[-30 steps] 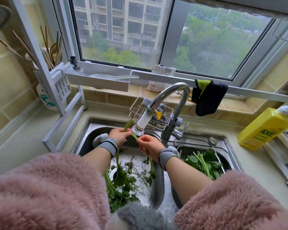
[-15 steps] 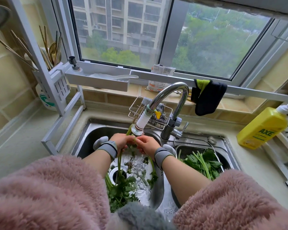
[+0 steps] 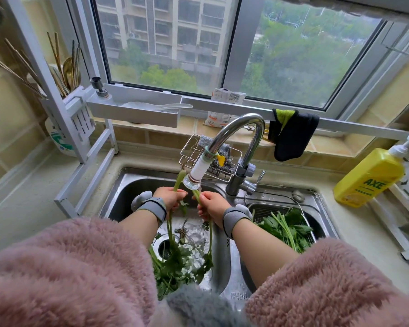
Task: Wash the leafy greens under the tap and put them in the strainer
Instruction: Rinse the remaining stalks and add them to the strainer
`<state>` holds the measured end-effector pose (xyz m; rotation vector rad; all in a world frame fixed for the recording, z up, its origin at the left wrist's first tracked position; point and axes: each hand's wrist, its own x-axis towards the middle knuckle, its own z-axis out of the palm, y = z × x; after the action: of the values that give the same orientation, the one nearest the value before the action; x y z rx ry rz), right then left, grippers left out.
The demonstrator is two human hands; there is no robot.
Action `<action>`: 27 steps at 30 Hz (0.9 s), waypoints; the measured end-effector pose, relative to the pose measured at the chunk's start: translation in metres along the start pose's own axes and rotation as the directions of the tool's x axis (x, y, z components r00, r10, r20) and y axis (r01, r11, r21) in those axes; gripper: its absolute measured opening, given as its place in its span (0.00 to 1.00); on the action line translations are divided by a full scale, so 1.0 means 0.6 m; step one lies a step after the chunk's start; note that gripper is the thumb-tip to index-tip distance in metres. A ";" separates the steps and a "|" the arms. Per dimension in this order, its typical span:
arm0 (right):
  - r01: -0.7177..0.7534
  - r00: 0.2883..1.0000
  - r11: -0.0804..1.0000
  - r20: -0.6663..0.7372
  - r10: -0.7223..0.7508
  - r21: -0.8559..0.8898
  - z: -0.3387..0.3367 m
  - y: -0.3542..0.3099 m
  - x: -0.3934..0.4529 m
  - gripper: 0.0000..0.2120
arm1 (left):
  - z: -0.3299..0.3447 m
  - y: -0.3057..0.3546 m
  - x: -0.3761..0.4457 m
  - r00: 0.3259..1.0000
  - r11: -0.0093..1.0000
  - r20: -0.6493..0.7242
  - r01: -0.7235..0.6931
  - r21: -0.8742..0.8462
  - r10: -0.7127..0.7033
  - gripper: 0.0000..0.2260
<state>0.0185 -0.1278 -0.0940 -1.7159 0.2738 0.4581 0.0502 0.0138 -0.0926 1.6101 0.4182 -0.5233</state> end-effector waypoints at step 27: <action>0.073 0.996 0.927 0.082 -0.046 -0.368 -0.011 0.027 0.011 0.14 | -0.055 0.089 -0.020 0.917 0.933 -0.360 -0.270 -0.239 0.173 0.05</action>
<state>0.0187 -0.1370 -0.1102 -2.0661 0.0834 0.5519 0.0725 0.0415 -0.0397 1.4414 0.5280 -0.0066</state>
